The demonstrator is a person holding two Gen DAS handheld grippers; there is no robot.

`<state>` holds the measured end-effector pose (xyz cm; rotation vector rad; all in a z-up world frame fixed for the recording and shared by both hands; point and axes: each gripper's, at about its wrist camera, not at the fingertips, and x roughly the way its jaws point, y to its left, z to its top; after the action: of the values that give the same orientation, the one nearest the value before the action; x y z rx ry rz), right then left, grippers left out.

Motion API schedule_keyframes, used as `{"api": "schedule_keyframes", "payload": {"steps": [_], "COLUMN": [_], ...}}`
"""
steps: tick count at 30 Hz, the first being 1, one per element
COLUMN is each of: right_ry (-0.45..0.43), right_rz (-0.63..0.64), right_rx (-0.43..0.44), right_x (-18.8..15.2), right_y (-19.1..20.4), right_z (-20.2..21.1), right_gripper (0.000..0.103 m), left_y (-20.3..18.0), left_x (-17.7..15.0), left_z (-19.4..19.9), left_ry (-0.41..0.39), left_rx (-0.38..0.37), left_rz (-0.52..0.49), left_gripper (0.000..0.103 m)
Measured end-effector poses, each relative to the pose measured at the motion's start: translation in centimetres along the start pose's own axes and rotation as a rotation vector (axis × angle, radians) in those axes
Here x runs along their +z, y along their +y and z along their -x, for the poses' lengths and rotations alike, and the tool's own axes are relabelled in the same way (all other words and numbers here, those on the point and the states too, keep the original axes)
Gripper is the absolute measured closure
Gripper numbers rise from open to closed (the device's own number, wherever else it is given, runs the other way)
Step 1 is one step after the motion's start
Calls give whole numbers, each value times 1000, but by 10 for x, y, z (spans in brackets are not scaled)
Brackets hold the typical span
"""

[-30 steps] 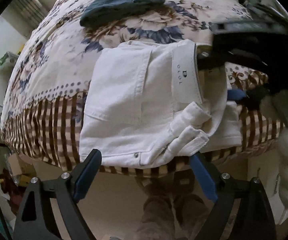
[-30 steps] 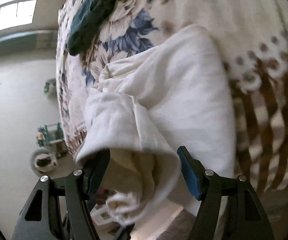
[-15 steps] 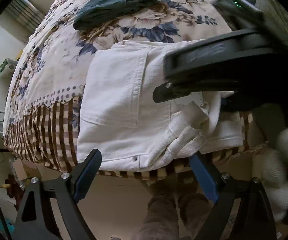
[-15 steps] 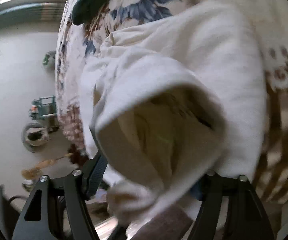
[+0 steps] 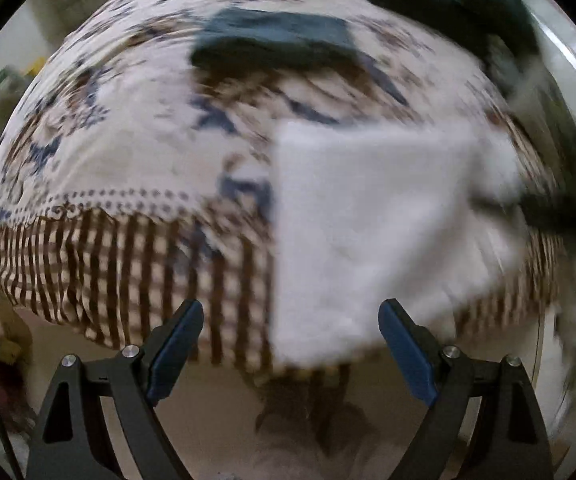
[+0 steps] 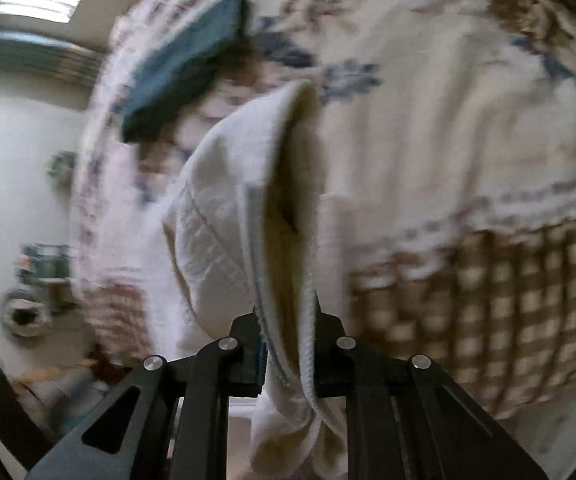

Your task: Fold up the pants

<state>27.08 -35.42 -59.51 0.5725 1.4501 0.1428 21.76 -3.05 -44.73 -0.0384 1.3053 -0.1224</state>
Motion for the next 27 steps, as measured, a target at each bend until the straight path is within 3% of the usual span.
{"api": "schedule_keyframes", "payload": {"steps": [1,4,7,11,13,15,16,17,20,23,24,27], "right_ry": [13,102,136,133,160,171,174,187,203,241,259,286], "right_rz": [-19,-116,-197,-261,-301,-298,-285,-264,-224,-221,-208,-292], "right_rx": [-17,40,53,102,132,138,134,124,89,51,33,97], "right_x": [1,1,-5,-18,-24,-28,-30,-32,-41,-45,-44,-47], "right_y": [-12,-44,-64,-85,-94,-97,-97,-93,-88,-94,-98,-113], "right_z": [-1,-14,-23,-34,-47,-52,-48,-45,-34,-32,-36,-41], "right_gripper": [86,82,56,55,55,61,68,76,80,80,76,36], "left_y": [9,25,40,48,47,43,38,32,9,4,6,18], "left_x": [14,52,81,105,110,116,120,124,134,143,145,146], "left_z": [-8,-42,-86,-148,-166,-171,-172,-170,-171,-184,-186,-175], "left_ry": [-15,-22,24,160,190,172,161,155,145,150,161,164], "left_rx": [1,-20,-76,-190,-252,-296,-307,-302,-217,-166,-189,-254], "left_rz": [40,109,177,277,302,296,270,237,118,92,117,186], "left_gripper": [14,14,14,14,14,33,57,72,77,74,74,70]}}
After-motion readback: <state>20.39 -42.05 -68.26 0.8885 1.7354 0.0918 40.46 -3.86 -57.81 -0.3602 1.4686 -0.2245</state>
